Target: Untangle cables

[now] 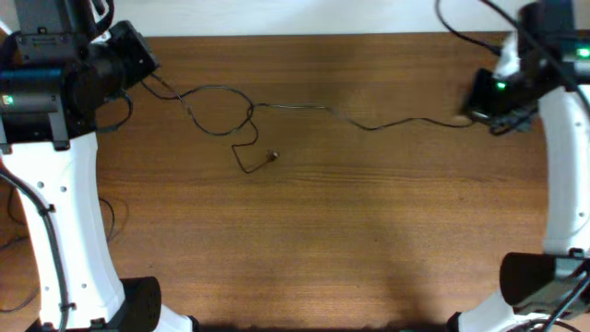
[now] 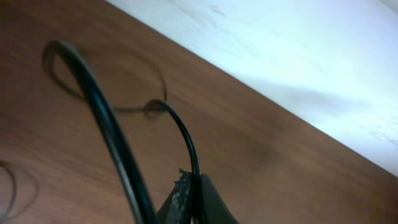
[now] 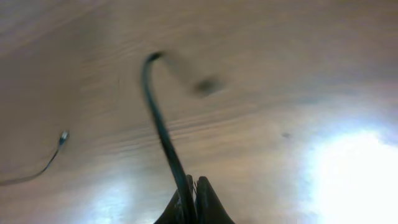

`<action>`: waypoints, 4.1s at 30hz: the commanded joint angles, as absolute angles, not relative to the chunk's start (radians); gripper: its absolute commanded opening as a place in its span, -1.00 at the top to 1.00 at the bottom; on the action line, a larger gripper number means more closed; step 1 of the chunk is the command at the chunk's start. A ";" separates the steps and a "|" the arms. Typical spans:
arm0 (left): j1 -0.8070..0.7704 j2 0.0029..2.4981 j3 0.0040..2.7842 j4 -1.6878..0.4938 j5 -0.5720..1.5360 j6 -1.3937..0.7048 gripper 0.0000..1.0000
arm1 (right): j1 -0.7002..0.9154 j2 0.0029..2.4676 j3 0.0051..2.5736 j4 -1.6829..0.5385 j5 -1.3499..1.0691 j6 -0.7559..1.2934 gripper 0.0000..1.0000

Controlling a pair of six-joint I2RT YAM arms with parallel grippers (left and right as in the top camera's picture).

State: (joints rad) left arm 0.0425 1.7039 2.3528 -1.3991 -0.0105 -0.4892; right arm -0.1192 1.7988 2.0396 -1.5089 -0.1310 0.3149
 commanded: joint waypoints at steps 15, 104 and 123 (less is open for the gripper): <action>0.048 1.742 2.358 -1.417 0.071 -0.400 1.00 | -0.340 1.776 1.996 -1.567 -0.232 0.150 0.92; 0.169 1.556 0.783 -0.567 -0.302 -0.212 -0.99 | 0.065 1.822 1.776 -1.423 -0.187 0.199 -0.98; 0.326 1.671 0.782 -0.475 -0.107 -0.215 -0.02 | 0.065 1.822 1.776 -1.424 -0.186 0.199 -0.98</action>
